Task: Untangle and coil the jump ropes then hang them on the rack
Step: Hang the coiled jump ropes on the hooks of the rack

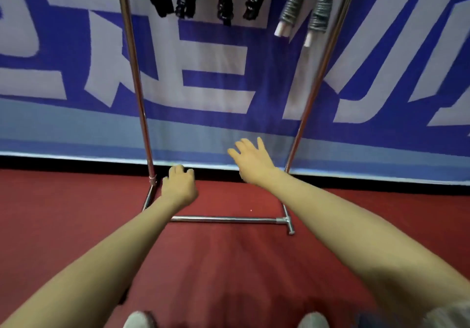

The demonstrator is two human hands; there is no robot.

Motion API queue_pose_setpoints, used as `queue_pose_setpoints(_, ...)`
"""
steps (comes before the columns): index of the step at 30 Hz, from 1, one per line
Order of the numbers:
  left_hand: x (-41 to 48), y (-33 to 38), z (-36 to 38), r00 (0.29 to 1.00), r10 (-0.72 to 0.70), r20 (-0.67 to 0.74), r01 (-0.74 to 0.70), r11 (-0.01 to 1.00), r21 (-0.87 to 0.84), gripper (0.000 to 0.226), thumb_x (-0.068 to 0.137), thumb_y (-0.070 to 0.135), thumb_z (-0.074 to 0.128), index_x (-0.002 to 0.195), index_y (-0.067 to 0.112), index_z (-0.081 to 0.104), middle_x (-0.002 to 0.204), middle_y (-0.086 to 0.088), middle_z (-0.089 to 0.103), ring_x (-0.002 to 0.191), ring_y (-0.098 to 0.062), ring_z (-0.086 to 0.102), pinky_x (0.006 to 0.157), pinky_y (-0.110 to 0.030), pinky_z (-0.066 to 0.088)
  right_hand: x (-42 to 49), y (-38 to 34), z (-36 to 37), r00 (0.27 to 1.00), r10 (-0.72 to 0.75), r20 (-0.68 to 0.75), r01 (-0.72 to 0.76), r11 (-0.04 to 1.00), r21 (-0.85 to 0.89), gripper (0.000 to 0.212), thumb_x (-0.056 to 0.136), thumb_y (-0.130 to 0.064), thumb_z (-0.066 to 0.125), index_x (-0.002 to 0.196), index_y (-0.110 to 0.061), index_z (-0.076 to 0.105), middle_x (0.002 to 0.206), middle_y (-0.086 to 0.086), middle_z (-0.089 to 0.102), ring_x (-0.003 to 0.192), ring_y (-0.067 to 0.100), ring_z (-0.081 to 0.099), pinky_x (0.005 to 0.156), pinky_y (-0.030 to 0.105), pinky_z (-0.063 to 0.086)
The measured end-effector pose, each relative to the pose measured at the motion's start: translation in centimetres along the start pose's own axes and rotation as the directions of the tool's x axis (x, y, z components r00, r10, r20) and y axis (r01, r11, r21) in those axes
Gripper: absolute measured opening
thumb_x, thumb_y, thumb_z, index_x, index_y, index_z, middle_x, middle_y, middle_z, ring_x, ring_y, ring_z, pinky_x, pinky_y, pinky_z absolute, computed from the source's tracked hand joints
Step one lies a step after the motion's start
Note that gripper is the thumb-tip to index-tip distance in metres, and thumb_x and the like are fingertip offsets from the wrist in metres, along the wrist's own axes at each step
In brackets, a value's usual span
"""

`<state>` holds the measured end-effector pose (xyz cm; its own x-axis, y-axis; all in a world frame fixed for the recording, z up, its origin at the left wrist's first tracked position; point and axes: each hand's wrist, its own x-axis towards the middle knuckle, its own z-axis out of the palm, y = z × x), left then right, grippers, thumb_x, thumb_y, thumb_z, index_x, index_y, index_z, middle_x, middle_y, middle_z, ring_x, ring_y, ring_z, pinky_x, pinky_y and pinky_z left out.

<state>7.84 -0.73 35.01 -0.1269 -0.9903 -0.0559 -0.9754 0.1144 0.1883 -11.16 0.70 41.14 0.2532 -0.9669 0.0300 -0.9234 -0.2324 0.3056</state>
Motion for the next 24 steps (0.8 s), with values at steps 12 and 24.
queue_pose_setpoints(12,1.4,-15.2,19.2,0.817,-0.385,0.428,0.464,0.881,-0.093,0.054,0.087,0.022,0.06,0.137,0.011,0.043,0.142,-0.016,0.034,0.134,-0.035,0.028,0.107,-0.047,0.035,8.9,-17.9,21.3,0.909,-0.254,0.332,0.131,0.927,0.351,0.057,0.091,-0.014,0.053,0.144,-0.014,0.033,0.142,0.011,0.04,0.135,0.029,0.032,0.11,0.046,0.027)
queue_pose_setpoints(24,0.2,-23.6,31.3,0.672,-0.64,0.373,0.718,0.685,-0.119,0.044,0.09,0.004,0.049,0.132,0.0,0.035,0.137,-0.022,0.037,0.127,-0.041,0.034,0.102,-0.05,0.033,12.0,-31.3,33.5,0.816,-0.383,0.433,0.028,0.774,0.633,0.053,0.094,-0.019,0.052,0.144,-0.011,0.033,0.139,0.017,0.043,0.13,0.035,0.039,0.105,0.045,0.037)
